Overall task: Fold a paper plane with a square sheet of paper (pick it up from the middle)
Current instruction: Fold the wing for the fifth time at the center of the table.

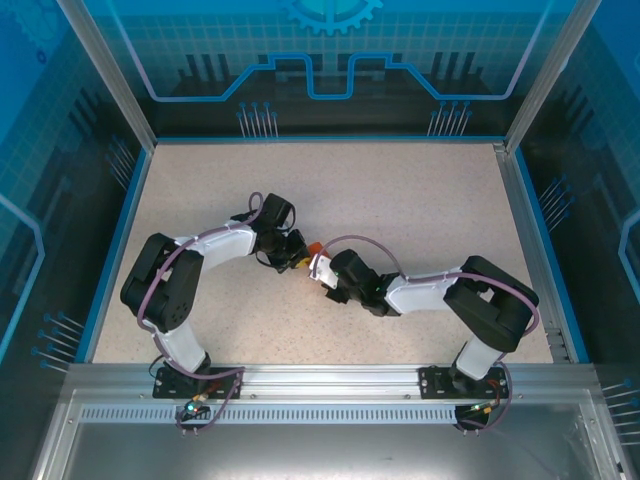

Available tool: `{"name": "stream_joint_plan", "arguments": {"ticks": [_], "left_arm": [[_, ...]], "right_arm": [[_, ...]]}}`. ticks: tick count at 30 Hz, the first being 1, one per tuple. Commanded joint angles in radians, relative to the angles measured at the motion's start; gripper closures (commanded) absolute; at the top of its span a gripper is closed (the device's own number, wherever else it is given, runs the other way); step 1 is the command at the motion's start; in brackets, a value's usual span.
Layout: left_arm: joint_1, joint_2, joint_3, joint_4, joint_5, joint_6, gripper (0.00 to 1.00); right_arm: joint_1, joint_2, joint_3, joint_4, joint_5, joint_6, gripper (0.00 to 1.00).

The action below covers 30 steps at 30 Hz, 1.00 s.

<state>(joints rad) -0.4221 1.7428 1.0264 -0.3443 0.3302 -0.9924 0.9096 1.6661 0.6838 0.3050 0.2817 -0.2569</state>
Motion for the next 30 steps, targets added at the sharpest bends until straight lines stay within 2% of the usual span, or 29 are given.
{"name": "stream_joint_plan", "arguments": {"ticks": [1, 7, 11, 22, 30], "left_arm": [[0.008, -0.007, 0.031, -0.041, -0.008, 0.017, 1.00], [0.008, -0.011, 0.037, -0.061, -0.023, 0.029, 1.00], [0.008, -0.010, 0.037, -0.058, -0.017, 0.029, 1.00], [0.008, -0.009, 0.046, -0.060, -0.013, 0.034, 1.00], [0.008, -0.009, 0.042, -0.057, -0.013, 0.033, 1.00]], "right_arm": [[0.024, -0.046, -0.018, -0.013, 0.010, 0.030, 0.77], [0.042, -0.074, -0.029, -0.029, 0.039, 0.025, 0.76], [0.045, -0.062, -0.032, -0.018, 0.044, 0.028, 0.80], [0.046, -0.016, -0.001, -0.019, 0.074, 0.009, 0.82], [0.046, -0.020, 0.004, -0.020, 0.065, 0.032, 0.95]]}}
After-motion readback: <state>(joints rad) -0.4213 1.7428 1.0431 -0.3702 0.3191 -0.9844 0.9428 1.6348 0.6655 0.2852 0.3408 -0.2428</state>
